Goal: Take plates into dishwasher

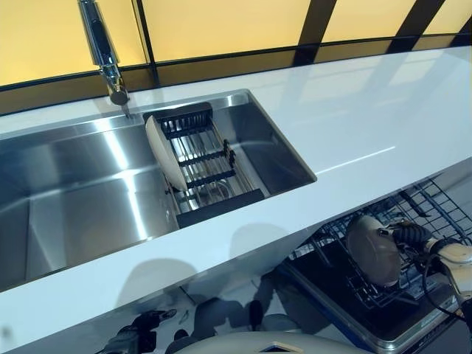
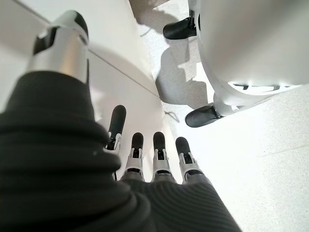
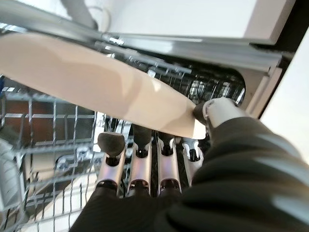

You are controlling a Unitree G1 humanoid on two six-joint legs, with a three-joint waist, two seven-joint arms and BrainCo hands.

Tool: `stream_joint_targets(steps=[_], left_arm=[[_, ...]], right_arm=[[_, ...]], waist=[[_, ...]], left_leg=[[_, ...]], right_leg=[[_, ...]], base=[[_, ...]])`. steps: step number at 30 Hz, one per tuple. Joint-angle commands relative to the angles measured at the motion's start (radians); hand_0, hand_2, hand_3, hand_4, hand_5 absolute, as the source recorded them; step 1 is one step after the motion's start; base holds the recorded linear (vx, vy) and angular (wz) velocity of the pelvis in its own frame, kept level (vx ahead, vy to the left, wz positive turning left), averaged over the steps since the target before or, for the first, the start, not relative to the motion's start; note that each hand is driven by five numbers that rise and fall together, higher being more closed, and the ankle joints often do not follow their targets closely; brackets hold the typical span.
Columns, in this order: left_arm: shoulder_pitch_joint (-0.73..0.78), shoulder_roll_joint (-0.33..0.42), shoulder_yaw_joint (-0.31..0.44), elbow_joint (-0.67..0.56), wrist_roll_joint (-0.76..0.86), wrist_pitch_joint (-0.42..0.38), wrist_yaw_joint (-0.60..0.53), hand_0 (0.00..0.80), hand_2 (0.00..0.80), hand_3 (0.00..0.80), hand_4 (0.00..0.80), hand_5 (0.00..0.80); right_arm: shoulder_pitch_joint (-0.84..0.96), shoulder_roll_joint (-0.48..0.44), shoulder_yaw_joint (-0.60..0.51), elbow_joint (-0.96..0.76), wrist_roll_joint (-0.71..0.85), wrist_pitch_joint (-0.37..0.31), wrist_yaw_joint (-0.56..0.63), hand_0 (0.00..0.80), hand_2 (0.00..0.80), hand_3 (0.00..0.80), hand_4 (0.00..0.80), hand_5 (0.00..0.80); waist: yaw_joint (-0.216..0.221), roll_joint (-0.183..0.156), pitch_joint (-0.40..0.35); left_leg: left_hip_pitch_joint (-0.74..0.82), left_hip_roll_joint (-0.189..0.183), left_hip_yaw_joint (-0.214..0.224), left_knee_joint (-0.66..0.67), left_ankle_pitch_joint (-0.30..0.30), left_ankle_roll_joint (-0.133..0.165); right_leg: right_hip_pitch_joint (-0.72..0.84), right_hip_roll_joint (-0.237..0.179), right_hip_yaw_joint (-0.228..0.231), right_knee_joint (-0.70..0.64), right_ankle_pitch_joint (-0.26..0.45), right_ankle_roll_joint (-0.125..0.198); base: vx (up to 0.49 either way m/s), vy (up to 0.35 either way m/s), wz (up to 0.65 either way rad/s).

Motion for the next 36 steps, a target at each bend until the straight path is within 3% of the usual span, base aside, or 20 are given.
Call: stream_joint_targets(steps=[1, 20, 22, 23, 36], left_arm=[[-0.086, 0.022, 0.021, -0.010, 0.019, -0.023, -0.006, 0.000, 0.000, 0.000, 0.000, 0.000], [-0.094, 0.019, 0.000, -0.027, 0.019, -0.023, -0.024, 0.000, 0.000, 0.000, 0.000, 0.000], [-0.097, 0.020, 0.000, -0.028, 0.021, -0.018, -0.023, 0.000, 0.000, 0.000, 0.000, 0.000], [-0.097, 0.021, 0.000, -0.029, 0.021, -0.016, -0.022, 0.000, 0.000, 0.000, 0.000, 0.000], [-0.097, 0.026, 0.007, -0.032, 0.023, -0.018, -0.026, 0.000, 0.000, 0.000, 0.000, 0.000]], right_arm=[[-0.131, -0.004, 0.024, 0.041, -0.025, -0.038, 0.000, 0.800, 0.800, 0.800, 0.800, 0.800], [-0.265, 0.034, 0.141, 0.290, -0.126, 0.002, 0.012, 0.800, 0.800, 0.800, 0.800, 0.800], [-0.270, 0.033, 0.144, 0.302, -0.119, 0.022, 0.007, 0.442, 0.442, 0.442, 0.442, 0.442], [-0.272, 0.034, 0.144, 0.304, -0.121, 0.027, 0.004, 0.000, 0.000, 0.000, 0.000, 0.000], [-0.261, -0.006, 0.098, 0.309, -0.126, 0.049, -0.011, 0.000, 0.000, 0.000, 0.000, 0.000]], waist=[[0.032, 0.000, 0.008], [0.079, 0.013, 0.015], [0.080, 0.013, 0.016], [0.080, 0.013, 0.016], [0.069, 0.004, 0.013]], left_leg=[[-0.012, -0.014, -0.028, 0.012, -0.047, 0.058], [-0.008, -0.010, -0.048, 0.013, -0.042, 0.049], [-0.008, -0.010, -0.050, 0.013, -0.041, 0.049], [-0.008, -0.010, -0.051, 0.013, -0.041, 0.049], [-0.005, -0.008, -0.047, 0.011, -0.042, 0.049]], right_leg=[[0.016, -0.027, -0.065, 0.073, -0.057, 0.074], [0.038, -0.040, -0.092, 0.069, -0.065, 0.069], [0.038, -0.041, -0.093, 0.071, -0.064, 0.069], [0.037, -0.042, -0.093, 0.071, -0.064, 0.068], [0.036, -0.038, -0.079, 0.069, -0.061, 0.070]], base=[[-0.003, -0.010, 0.04], [0.009, -0.002, 0.05], [0.002, -0.006, 0.04], [0.000, 0.000, 0.04], [0.000, 0.000, 0.00]])
